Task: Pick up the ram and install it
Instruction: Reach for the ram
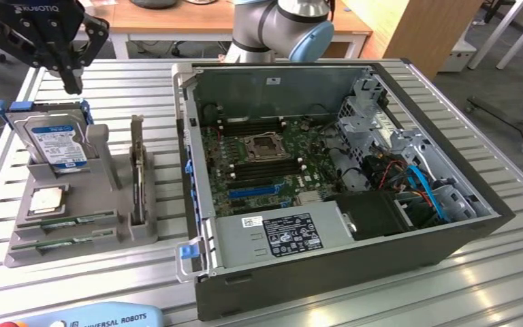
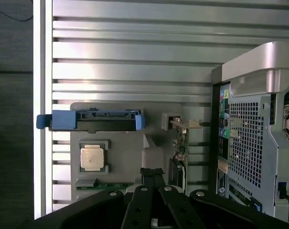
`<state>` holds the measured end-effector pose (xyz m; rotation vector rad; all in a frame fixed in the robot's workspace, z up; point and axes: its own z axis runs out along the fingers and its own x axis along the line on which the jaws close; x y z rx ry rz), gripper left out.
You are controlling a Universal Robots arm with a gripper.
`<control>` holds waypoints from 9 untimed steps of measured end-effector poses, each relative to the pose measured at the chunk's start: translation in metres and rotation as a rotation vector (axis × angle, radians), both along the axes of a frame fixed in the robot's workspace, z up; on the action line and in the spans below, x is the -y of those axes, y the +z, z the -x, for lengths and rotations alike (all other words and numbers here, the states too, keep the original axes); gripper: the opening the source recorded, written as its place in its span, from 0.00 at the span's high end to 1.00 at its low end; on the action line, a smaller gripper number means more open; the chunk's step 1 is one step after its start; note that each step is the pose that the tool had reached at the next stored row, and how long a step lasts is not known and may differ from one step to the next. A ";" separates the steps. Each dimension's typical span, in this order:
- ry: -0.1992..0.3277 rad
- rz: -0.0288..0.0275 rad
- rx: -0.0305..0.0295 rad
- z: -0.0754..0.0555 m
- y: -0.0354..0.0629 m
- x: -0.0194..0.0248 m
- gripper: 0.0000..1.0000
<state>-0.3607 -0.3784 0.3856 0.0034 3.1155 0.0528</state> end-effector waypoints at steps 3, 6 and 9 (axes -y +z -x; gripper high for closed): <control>-0.002 0.0000 0.0000 0.002 0.0000 0.0018 0.90; -0.003 0.0000 0.0000 0.003 0.0000 0.0045 0.90; -0.003 0.0000 0.0000 0.004 0.0000 0.0083 0.90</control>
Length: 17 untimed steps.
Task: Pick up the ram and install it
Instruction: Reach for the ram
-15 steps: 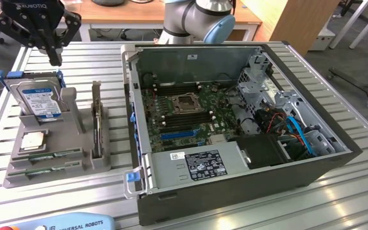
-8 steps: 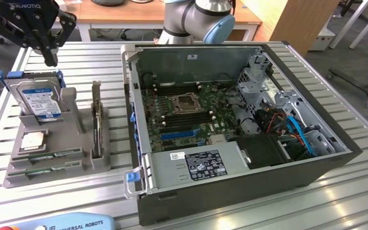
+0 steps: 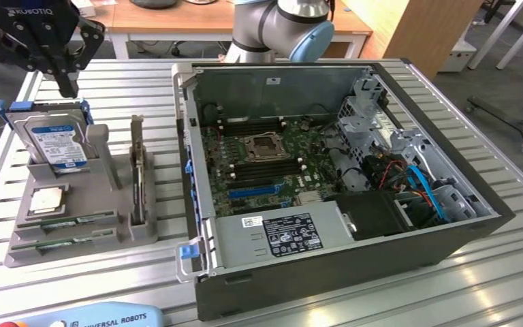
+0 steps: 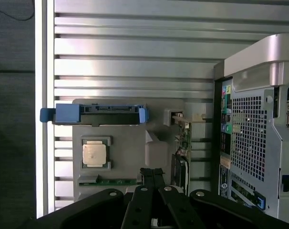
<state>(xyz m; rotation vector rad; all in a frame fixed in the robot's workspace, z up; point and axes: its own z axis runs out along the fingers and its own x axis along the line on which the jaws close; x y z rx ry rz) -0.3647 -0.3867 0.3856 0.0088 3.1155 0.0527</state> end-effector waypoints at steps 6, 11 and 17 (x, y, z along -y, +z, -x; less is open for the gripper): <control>-0.001 0.0000 0.0000 0.001 0.0000 0.0081 0.90; -0.002 0.0000 0.0000 0.002 0.0000 0.0132 0.90; -0.002 0.0001 -0.0001 0.002 0.0000 0.0149 0.90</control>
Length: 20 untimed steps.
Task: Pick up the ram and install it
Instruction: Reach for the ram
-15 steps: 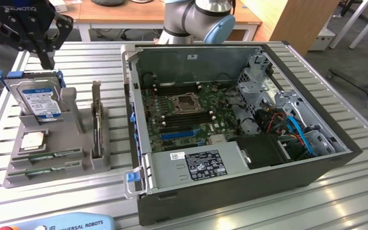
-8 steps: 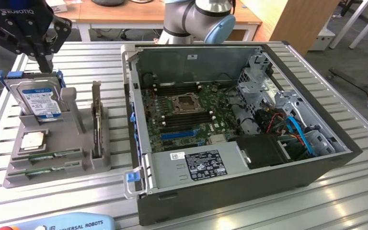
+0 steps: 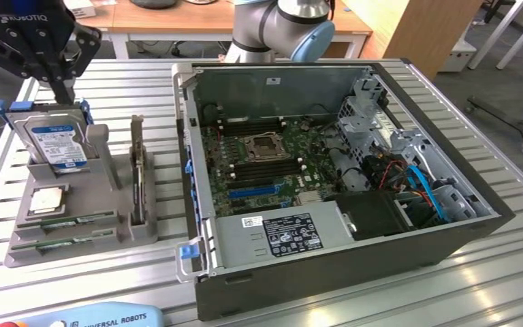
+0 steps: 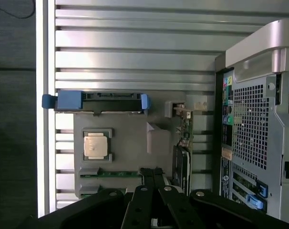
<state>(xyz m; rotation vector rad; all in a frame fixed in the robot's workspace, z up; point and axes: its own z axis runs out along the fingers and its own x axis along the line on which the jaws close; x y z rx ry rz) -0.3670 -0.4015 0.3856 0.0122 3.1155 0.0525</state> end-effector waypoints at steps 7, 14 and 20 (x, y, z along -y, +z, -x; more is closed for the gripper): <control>0.000 0.0000 0.0001 0.002 0.0000 0.0111 0.90; 0.000 0.0000 0.0000 0.004 0.0000 0.0234 0.90; -0.001 0.0000 0.0001 0.006 -0.0001 0.0276 0.90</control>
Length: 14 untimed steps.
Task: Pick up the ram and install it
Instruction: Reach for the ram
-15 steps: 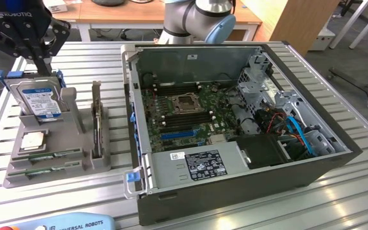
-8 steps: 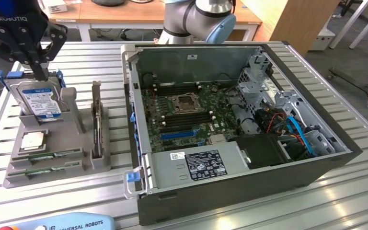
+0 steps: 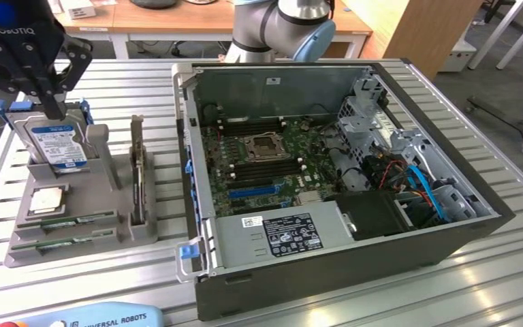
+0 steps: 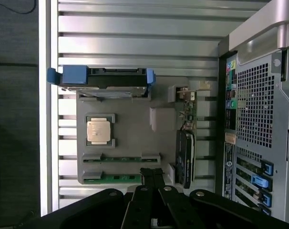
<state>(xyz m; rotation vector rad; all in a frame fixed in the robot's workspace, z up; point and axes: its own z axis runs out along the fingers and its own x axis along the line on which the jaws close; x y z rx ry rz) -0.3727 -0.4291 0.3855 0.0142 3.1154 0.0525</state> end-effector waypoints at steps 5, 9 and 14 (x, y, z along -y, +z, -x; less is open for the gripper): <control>-0.002 0.0001 0.0000 0.003 -0.0007 0.0001 0.90; -0.004 0.0000 0.0001 0.010 -0.0017 0.0001 0.90; -0.005 0.0000 0.0000 0.012 -0.0020 0.0001 0.90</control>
